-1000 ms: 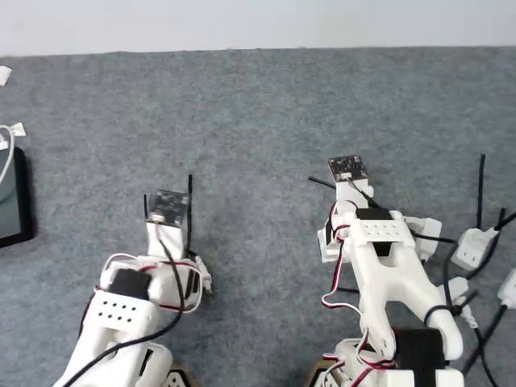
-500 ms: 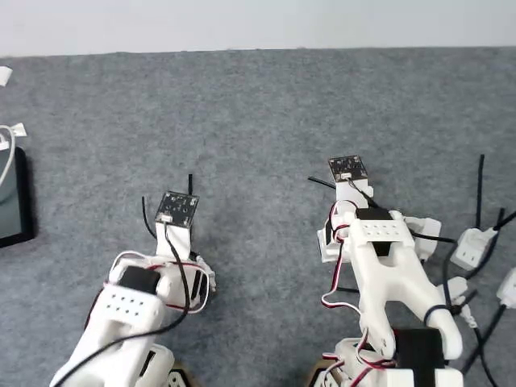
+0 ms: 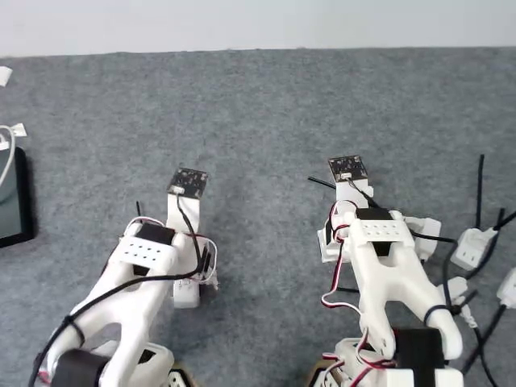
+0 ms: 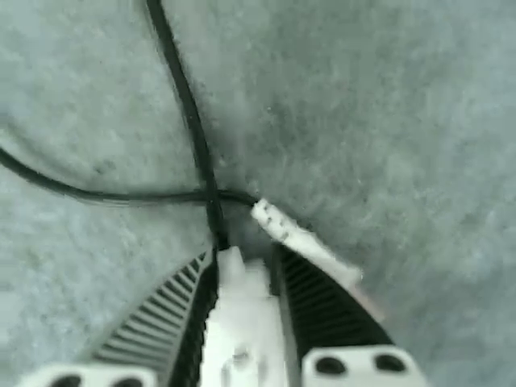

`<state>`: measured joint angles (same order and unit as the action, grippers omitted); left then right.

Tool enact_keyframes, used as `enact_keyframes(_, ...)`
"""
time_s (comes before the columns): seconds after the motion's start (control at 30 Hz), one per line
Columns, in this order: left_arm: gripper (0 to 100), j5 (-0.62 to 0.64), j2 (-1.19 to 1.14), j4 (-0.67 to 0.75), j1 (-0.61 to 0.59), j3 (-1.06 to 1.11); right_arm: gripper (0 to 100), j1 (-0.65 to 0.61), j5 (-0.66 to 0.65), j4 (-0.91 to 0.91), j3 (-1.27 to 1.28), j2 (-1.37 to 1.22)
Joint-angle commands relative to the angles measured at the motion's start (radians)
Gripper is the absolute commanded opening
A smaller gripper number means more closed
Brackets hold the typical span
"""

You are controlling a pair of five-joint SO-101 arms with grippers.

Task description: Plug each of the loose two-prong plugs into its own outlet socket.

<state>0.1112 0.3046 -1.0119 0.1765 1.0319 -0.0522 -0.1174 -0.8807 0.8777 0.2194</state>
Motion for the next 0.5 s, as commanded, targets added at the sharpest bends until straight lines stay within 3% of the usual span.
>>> enact_keyframes(0.0,8,-0.068,-0.049,-0.041,-0.058,0.021,1.5,-0.010,0.003,0.021,-0.058,0.001)
enact_keyframes(0.2,8,-0.189,-0.054,-0.061,-0.126,0.008,1.5,-0.012,0.002,0.033,-0.060,0.001)
enact_keyframes(0.47,3,-0.206,-0.051,-0.072,-0.035,-0.002,1.5,-0.012,0.002,0.036,-0.060,0.001)
